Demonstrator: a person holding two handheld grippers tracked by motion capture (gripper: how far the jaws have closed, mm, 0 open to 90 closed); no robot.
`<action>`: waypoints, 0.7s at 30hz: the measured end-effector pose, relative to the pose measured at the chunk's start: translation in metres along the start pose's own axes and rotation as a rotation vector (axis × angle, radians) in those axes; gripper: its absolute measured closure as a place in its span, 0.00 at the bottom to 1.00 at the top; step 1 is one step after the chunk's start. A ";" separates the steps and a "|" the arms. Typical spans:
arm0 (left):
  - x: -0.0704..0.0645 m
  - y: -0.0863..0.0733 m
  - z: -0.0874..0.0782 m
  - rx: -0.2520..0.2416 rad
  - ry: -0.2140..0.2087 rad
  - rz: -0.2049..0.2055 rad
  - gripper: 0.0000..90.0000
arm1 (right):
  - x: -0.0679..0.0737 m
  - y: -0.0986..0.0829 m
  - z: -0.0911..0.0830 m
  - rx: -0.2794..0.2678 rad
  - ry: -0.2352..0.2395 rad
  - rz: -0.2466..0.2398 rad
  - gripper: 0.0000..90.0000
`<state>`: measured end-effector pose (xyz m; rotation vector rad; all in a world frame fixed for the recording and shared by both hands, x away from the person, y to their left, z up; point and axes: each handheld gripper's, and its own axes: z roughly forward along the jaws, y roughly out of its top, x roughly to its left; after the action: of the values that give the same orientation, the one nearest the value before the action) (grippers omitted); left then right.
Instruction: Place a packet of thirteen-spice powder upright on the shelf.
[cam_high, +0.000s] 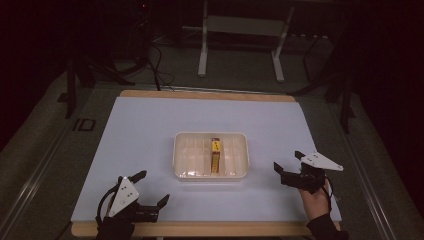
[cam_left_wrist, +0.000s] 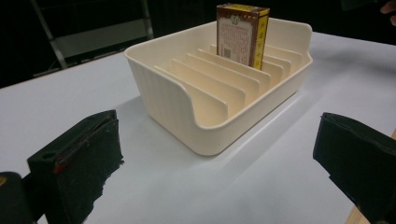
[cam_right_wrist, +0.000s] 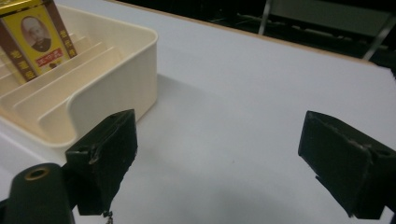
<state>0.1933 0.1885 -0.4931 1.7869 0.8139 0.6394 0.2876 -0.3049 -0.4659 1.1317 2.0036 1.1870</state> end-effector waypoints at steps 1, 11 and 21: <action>0.000 0.000 0.000 0.006 0.000 0.000 0.01 | -0.001 -0.002 -0.003 0.001 0.000 0.001 0.13; 0.001 -0.001 0.003 0.022 -0.005 -0.001 0.01 | -0.003 -0.005 -0.008 -0.002 -0.023 0.005 0.13; 0.002 0.000 0.004 0.020 -0.012 -0.002 0.01 | -0.001 -0.007 -0.002 0.013 -0.017 -0.009 0.13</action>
<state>0.1973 0.1876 -0.4945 1.8062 0.8163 0.6214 0.2843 -0.3087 -0.4709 1.1339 2.0043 1.1579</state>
